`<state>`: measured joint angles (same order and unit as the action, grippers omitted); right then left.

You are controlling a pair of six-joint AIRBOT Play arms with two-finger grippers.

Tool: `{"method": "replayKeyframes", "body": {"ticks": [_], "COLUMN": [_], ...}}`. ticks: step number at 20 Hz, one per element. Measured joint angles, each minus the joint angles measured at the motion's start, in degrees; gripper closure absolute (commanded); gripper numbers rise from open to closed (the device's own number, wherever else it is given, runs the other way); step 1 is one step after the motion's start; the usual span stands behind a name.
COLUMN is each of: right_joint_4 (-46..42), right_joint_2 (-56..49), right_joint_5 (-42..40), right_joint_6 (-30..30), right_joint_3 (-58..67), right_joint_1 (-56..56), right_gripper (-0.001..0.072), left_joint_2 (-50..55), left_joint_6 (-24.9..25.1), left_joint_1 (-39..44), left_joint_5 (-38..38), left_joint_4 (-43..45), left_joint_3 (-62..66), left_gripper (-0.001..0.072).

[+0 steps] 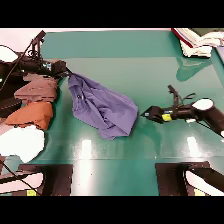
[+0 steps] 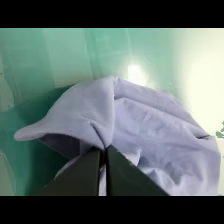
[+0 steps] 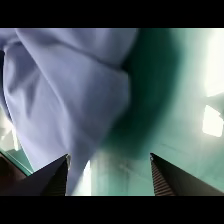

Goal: Fold the shirts.

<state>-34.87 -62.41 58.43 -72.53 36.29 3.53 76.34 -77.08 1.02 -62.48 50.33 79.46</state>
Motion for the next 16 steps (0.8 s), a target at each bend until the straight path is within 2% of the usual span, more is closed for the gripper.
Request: {"method": "replayKeyframes", "body": {"ticks": [1, 3, 4, 5, 9, 13, 16], "right_joint_4": [1.07, 2.05, 2.19, 1.55, -3.91, -10.36, -16.59], "right_joint_2": [-2.03, -6.12, -8.11, -9.81, -11.72, -2.86, 5.79], "right_joint_5": [-1.18, -2.95, -3.45, -3.56, -2.91, 4.57, 11.39], "right_joint_6": [0.46, 0.98, 1.2, 1.38, 1.77, 1.16, -2.89], "right_joint_3": [1.4, 5.09, 7.23, 9.22, 17.81, 31.1, 44.04], "right_joint_1": [1.79, 4.79, 6.05, 7.1, 9.4, 7.15, 5.05], "right_gripper": [0.0217, 0.0434, 0.061, 0.0696, 0.0696, 0.0697, 0.0696], "left_joint_2": [0.0, 0.0, 0.0, -0.02, -2.08, -9.66, -16.41], "left_joint_6": [0.0, 0.0, 0.0, 0.0, -0.63, -0.81, -0.59], "left_joint_1": [0.0, 0.0, 0.0, 0.0, -0.28, -0.68, -0.74], "left_joint_5": [-0.22, -0.5, -0.59, -0.68, -1.4, -1.55, -1.53], "left_joint_4": [0.07, 0.17, 0.17, 0.2, 0.39, 0.2, 0.11], "left_joint_3": [0.04, 0.07, 0.07, 0.07, 1.77, 11.89, 22.64], "left_gripper": [0.0684, 0.0684, 0.0684, 0.0685, 0.0685, 0.0685, 0.0685]}}
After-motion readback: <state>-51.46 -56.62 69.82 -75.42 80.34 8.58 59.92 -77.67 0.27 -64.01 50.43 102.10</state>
